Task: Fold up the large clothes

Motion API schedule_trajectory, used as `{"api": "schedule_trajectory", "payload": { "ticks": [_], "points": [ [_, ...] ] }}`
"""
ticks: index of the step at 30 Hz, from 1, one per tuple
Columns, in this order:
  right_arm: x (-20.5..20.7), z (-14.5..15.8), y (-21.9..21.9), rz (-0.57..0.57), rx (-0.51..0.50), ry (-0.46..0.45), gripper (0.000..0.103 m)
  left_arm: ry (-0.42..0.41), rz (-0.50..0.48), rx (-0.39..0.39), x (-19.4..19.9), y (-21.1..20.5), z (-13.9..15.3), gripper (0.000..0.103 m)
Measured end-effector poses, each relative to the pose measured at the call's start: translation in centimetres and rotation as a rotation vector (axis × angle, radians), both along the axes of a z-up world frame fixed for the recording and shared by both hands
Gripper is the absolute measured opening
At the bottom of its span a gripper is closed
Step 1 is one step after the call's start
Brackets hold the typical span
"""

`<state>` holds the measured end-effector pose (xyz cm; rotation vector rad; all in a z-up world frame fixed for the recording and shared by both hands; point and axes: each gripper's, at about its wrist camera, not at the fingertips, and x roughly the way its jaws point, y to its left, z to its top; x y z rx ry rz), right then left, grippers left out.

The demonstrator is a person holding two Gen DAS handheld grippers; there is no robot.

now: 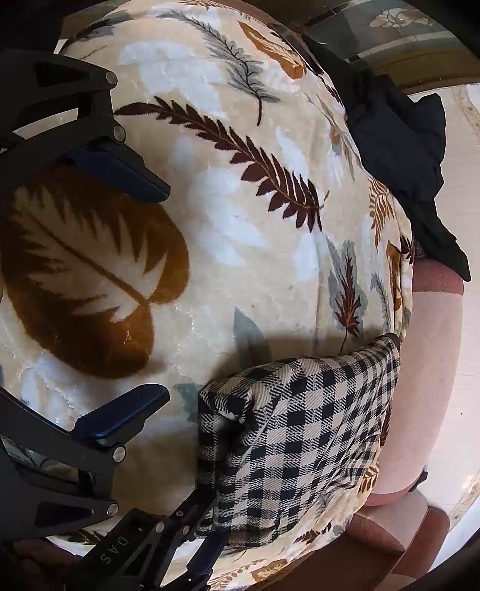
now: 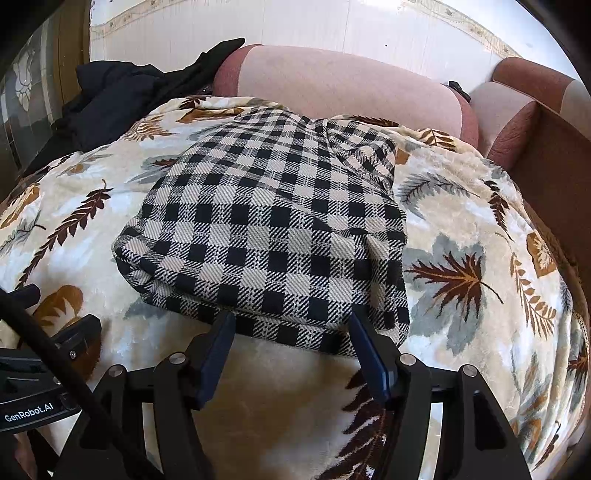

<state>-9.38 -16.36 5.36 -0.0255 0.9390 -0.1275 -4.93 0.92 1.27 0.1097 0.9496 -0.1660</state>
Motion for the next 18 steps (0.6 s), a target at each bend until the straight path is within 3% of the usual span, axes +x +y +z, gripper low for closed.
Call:
{"api": "schedule_trajectory", "payload": {
  "ticks": [18],
  "points": [
    [-0.04, 0.0, 0.13, 0.005, -0.006, -0.003, 0.07, 0.001, -0.001, -0.001, 0.04, 0.06, -0.02, 0.098]
  ]
}}
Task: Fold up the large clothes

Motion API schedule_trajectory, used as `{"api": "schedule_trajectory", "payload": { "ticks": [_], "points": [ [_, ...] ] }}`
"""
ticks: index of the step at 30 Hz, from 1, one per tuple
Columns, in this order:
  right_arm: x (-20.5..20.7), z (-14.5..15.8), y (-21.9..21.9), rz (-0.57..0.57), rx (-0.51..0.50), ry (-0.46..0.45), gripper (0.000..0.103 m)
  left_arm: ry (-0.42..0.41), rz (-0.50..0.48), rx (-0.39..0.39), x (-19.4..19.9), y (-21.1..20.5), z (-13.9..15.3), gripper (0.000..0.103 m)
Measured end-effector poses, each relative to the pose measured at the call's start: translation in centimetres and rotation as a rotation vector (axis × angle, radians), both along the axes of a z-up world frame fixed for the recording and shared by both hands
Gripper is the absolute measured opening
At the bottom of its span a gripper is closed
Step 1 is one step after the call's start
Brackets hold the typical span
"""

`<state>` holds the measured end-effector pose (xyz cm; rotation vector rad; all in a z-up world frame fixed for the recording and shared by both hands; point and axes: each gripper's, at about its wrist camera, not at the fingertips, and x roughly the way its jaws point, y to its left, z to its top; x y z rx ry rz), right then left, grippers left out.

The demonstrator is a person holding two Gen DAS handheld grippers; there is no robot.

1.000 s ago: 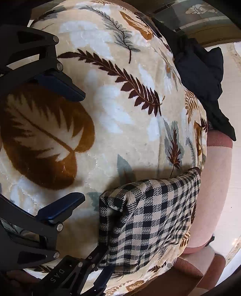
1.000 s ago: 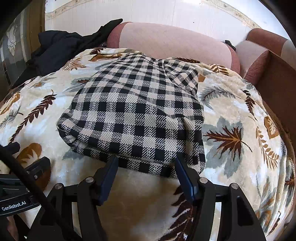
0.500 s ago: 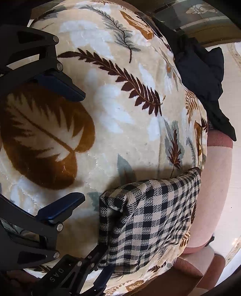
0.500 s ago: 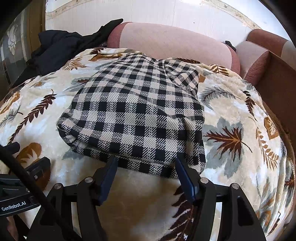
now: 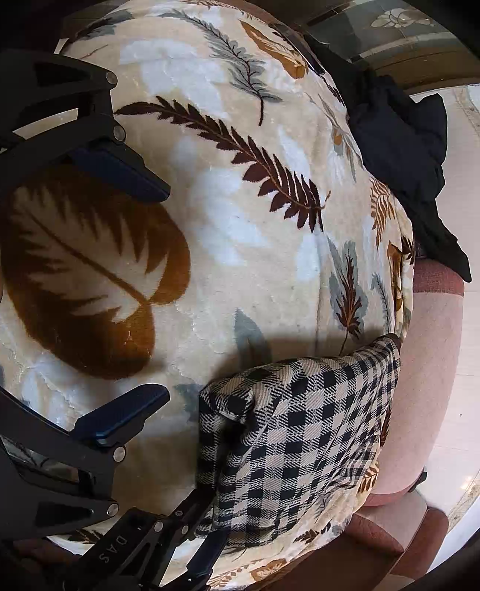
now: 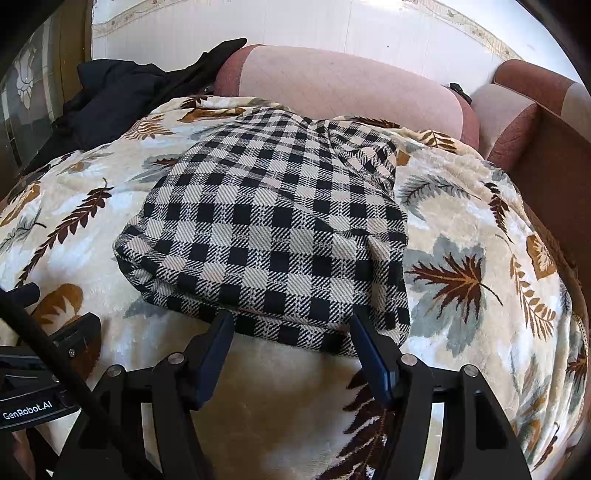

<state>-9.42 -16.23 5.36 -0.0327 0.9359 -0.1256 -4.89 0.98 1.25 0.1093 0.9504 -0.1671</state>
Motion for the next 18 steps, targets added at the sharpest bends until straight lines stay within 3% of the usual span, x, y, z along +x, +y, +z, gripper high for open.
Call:
{"api": "schedule_trajectory", "payload": {
  "ticks": [18],
  "points": [
    [-0.03, 0.02, -0.08, 0.001, 0.0, 0.0, 0.07, -0.005, -0.008, -0.007, -0.26, 0.19, 0.0, 0.098]
  ]
}}
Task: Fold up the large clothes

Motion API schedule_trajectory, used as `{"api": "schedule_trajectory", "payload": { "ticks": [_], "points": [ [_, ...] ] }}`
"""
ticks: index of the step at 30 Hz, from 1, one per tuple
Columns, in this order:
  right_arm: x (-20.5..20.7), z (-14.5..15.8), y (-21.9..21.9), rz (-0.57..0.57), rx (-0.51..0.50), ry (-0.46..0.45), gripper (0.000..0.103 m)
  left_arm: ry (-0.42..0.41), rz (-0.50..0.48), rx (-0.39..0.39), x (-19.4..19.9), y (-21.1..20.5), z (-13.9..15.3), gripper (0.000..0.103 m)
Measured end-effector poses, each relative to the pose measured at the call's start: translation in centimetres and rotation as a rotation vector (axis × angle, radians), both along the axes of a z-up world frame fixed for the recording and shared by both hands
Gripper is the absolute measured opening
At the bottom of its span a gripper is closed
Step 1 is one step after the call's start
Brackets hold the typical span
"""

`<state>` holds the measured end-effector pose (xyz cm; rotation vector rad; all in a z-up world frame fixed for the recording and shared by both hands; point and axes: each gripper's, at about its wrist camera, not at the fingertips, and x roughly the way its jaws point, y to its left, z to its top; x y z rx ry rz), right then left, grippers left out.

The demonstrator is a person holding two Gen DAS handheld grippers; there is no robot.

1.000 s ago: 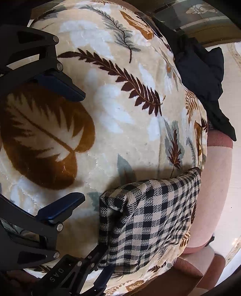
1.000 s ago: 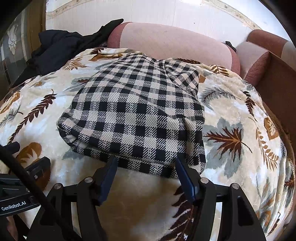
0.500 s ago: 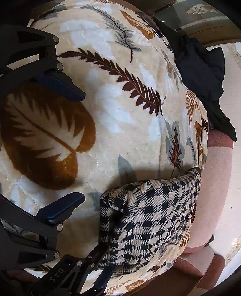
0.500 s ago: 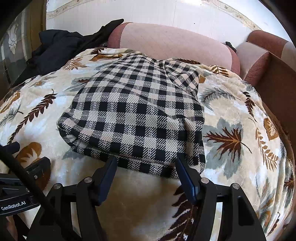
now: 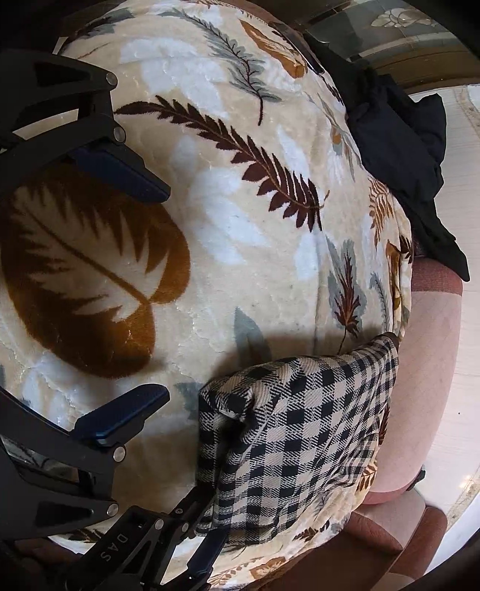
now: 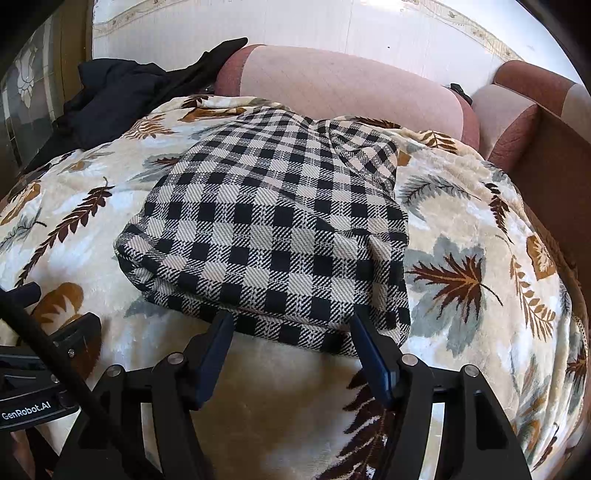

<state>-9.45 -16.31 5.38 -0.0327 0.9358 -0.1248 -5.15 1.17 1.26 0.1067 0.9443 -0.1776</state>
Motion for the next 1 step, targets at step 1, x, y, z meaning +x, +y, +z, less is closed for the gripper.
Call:
{"api": "schedule_trajectory", "payload": {
  "ticks": [1],
  "points": [
    [0.0, 0.0, -0.03, 0.001, -0.001, 0.0, 0.071, 0.001, 0.001, 0.0, -0.01, 0.0, 0.0, 0.098]
  ]
}}
